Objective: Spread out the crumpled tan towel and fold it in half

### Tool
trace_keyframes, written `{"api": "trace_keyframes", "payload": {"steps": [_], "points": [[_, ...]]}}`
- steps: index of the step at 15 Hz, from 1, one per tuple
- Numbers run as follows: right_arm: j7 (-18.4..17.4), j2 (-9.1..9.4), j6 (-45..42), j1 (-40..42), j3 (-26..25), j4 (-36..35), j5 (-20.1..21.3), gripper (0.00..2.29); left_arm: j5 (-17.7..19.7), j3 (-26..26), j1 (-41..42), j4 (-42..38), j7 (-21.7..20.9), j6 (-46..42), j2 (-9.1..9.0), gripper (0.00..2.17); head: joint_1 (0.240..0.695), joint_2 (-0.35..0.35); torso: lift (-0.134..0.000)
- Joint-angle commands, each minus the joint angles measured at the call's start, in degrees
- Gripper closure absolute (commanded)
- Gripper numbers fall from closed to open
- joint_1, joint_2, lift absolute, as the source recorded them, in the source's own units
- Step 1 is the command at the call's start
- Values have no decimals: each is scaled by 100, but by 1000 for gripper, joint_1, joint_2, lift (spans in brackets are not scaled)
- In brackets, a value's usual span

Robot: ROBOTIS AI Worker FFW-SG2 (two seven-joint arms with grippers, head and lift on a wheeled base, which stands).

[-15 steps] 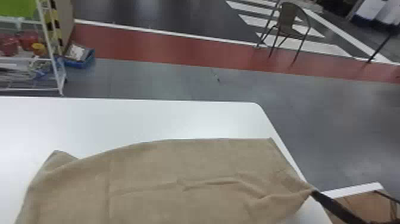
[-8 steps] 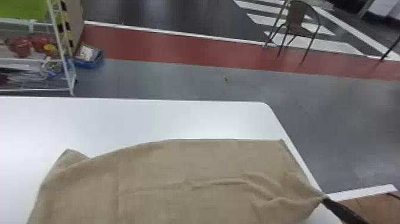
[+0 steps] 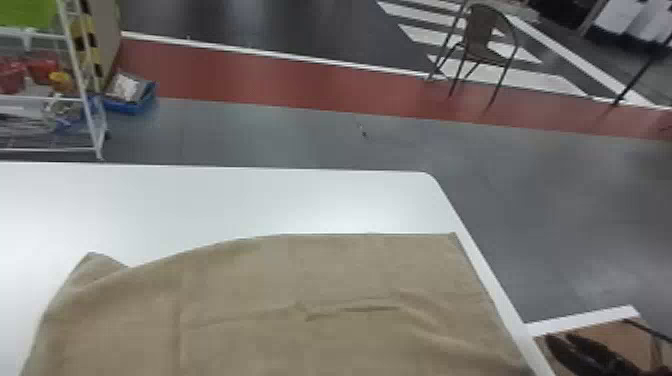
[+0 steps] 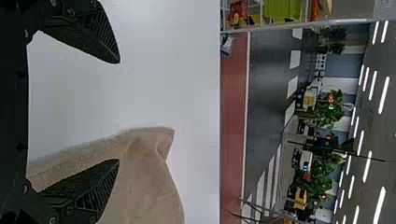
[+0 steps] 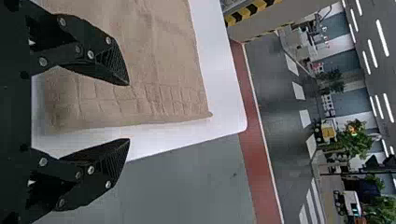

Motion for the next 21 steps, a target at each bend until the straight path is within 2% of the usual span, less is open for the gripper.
{"api": "trace_keyframes", "payload": {"steps": [1, 3, 5, 6, 9, 12, 14, 16, 19, 21], "points": [[11, -32, 104, -74, -337, 6, -77, 46, -72, -222, -3, -39, 156, -232, -15, 151, 695, -350, -122], [-25, -120, 122, -153, -487, 58, -138, 46, -81, -275, -152, -30, 226, -267, -15, 147, 695, -350, -122], [-51, -155, 174, -346, -469, 67, -200, 66, -318, -600, -434, 58, 314, -250, -15, 147, 695, -350, -122], [-51, -129, 192, -452, -408, 32, -226, 97, -529, -785, -601, 102, 314, -250, -15, 147, 695, -350, -122], [-51, -32, 69, -874, -153, 23, -121, 151, -599, -1092, -1286, 497, 297, -21, -15, 154, 695, -350, -122], [-69, 100, -722, -1190, 260, 146, -59, 184, -731, -1470, -2042, 1165, 473, 67, -15, 211, 695, -350, -122], [-60, 100, -722, -1507, 498, 234, 117, 188, -1083, -1787, -2473, 1587, 499, 84, -15, 215, 695, -350, -122], [151, 12, -845, -1797, 673, 471, 301, 188, -1478, -2059, -2859, 2009, 613, 137, -15, 215, 695, -350, -122], [301, -216, -1285, -2069, 858, 902, 565, 188, -1795, -2217, -3431, 2475, 604, 699, -15, 235, 695, -349, -122], [301, -234, -1601, -2113, 928, 1148, 670, 188, -1883, -2420, -3809, 2765, 587, 1262, 35, 404, 695, -338, -122]]}}
